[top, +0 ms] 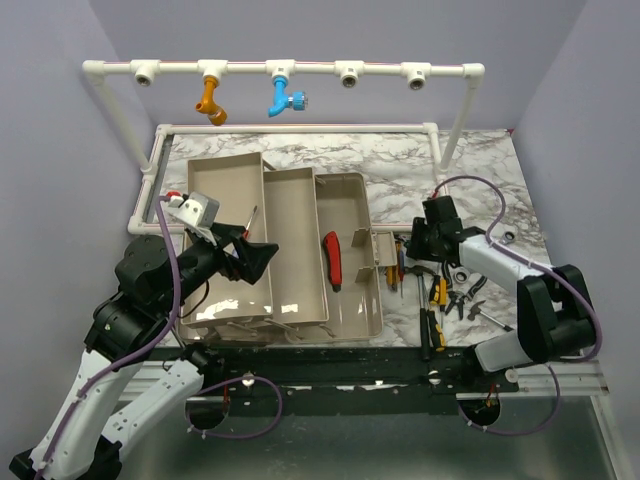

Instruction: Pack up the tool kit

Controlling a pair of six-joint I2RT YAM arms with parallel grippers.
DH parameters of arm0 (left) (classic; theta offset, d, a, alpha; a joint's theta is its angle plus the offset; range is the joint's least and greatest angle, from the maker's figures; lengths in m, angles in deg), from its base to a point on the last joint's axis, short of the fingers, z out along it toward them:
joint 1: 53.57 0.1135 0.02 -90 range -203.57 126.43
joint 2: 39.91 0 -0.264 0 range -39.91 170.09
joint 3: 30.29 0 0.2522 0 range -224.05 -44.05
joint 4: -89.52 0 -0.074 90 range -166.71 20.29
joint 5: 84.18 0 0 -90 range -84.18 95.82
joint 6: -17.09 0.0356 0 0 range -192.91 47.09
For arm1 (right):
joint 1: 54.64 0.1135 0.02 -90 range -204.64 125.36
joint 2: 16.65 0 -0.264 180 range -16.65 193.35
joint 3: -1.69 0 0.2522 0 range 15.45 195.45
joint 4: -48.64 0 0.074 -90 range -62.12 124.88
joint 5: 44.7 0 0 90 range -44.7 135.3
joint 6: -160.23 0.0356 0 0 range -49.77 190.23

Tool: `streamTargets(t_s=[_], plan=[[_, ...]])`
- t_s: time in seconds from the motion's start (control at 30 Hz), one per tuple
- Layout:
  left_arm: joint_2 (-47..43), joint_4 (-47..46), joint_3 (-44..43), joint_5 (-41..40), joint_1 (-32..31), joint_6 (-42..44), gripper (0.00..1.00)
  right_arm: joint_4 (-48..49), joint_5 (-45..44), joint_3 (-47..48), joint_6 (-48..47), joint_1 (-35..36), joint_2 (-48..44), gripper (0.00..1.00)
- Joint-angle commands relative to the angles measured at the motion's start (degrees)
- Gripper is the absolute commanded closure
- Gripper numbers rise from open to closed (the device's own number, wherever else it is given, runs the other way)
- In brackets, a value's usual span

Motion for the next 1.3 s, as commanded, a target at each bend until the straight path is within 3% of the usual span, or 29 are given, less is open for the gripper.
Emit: streamTargets(t_s=[0.0,0.3,0.6,0.7,0.87,1.1,1.27], plan=[[-0.85,1.87,-1.93,2.37,0.37,-0.64,0.13,-2.95,-0.22,-0.19,1.78,-0.01,-5.73,0.63],[1.95,-2.90,-0.43,8.82,0.37,-5.95,0.13,-9.48,2.38,1.69,2.87,0.01,-19.02,0.64],[12.84,-18.37,0.47,16.99,0.32,-15.93,0.13,-4.39,19.12,3.42,7.03,0.01,-30.38,0.65],[16.14,-20.12,-0.04,14.12,0.31,-18.54,0.02,-0.20,29.53,4.17,10.60,0.01,-29.42,0.68],[20.50,-23.38,-0.39,13.74,0.12,-20.45,0.01,11.40,38.81,1.86,18.11,1.22,-27.14,0.70],[16.85,-21.33,-0.87,8.89,0.10,-15.93,0.02,17.41,31.06,5.85,21.58,15.33,-16.79,0.72],[12.91,-13.86,-3.76,2.31,0.17,-9.15,0.02,21.86,26.62,9.68,23.65,24.90,-8.69,0.72]])
